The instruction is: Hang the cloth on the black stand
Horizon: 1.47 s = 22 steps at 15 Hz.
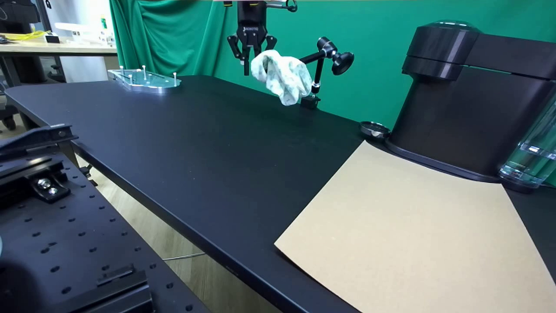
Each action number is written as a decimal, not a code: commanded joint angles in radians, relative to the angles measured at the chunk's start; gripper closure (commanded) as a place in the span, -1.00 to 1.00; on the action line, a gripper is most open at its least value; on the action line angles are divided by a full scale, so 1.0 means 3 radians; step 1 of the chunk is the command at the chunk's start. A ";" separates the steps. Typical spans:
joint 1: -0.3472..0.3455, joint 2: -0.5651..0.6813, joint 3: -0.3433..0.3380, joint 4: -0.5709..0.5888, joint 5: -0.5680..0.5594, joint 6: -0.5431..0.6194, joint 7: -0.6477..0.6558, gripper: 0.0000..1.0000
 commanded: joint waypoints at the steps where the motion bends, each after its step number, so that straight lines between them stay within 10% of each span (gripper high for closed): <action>1: 0.0019 0.0055 0.0003 0.0136 -0.0002 -0.0169 -0.0040 -0.21; 7: 0.0117 0.0060 -0.0024 0.0228 -0.0225 -0.0233 -0.0121 -0.97; 17: 0.0587 0.0089 -0.0005 0.0667 -0.1079 -0.0349 -0.0111 -1.00; 22: 0.0582 0.0043 0.0070 0.0671 -0.0889 -0.0695 -0.0167 -1.00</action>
